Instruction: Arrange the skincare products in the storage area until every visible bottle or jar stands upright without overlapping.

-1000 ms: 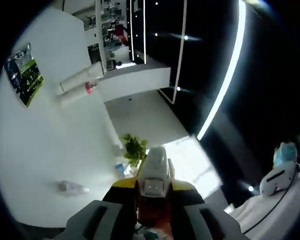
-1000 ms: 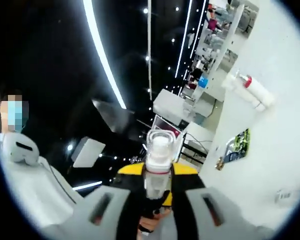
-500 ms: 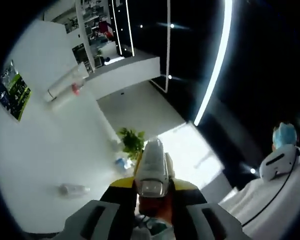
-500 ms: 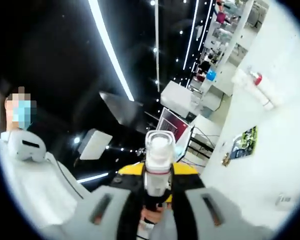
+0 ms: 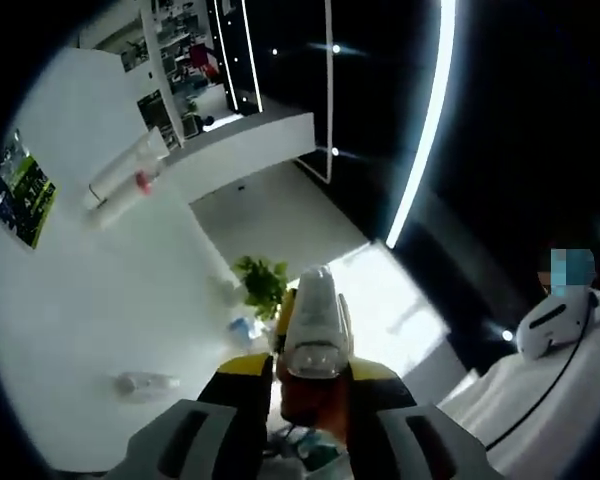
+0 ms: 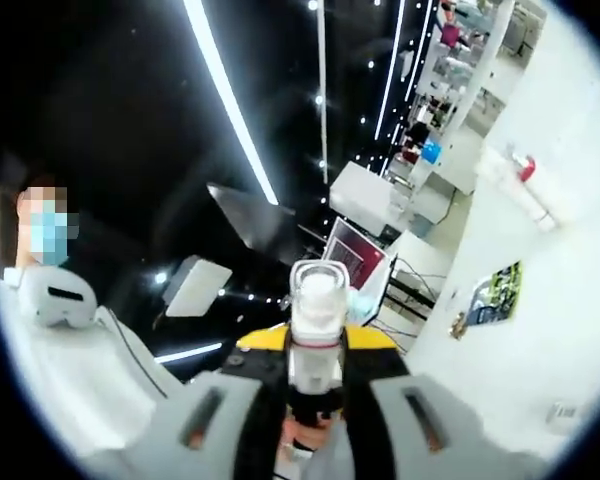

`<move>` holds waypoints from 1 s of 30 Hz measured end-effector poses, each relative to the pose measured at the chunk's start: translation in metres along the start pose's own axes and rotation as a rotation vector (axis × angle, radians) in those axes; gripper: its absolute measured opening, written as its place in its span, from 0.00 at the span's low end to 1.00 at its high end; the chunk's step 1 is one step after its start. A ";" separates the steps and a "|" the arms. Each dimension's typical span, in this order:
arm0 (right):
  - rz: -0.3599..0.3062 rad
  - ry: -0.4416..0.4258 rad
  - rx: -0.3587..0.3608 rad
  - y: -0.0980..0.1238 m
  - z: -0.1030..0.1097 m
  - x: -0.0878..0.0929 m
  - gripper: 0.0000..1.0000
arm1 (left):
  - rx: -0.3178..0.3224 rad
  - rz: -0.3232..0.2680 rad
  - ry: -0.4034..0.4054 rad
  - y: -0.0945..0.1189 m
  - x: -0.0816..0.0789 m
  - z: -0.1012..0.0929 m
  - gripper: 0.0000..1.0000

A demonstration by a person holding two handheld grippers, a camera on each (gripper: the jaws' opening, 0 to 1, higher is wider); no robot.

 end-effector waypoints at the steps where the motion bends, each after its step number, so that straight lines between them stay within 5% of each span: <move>1: 0.002 0.007 -0.003 0.000 0.001 -0.003 0.19 | 0.000 -0.007 -0.003 0.001 0.000 -0.001 0.31; 9: 0.099 0.064 -0.011 0.000 0.006 -0.001 0.19 | 0.016 -0.086 -0.089 0.003 -0.014 -0.009 0.45; 14: 0.254 0.107 -0.030 -0.007 0.011 0.019 0.19 | 0.018 0.020 -0.152 -0.001 -0.004 -0.012 0.41; 18: 0.356 0.138 -0.059 -0.017 0.017 0.034 0.19 | 0.020 0.102 -0.160 0.000 0.009 -0.010 0.28; 30: 0.360 0.143 -0.003 -0.031 0.013 0.039 0.20 | 0.000 0.084 -0.168 0.008 0.005 -0.009 0.23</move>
Point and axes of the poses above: the point that each gripper's makers call its tool centre point, and the gripper's own axes: y roughly backward along the fingers, z roughly to its left, x roughly out of its underside, the point moved 6 cm from there along y, roughly backward along the fingers, and after that the axes turned 11 degrees about -z, right-handed, at the moved point
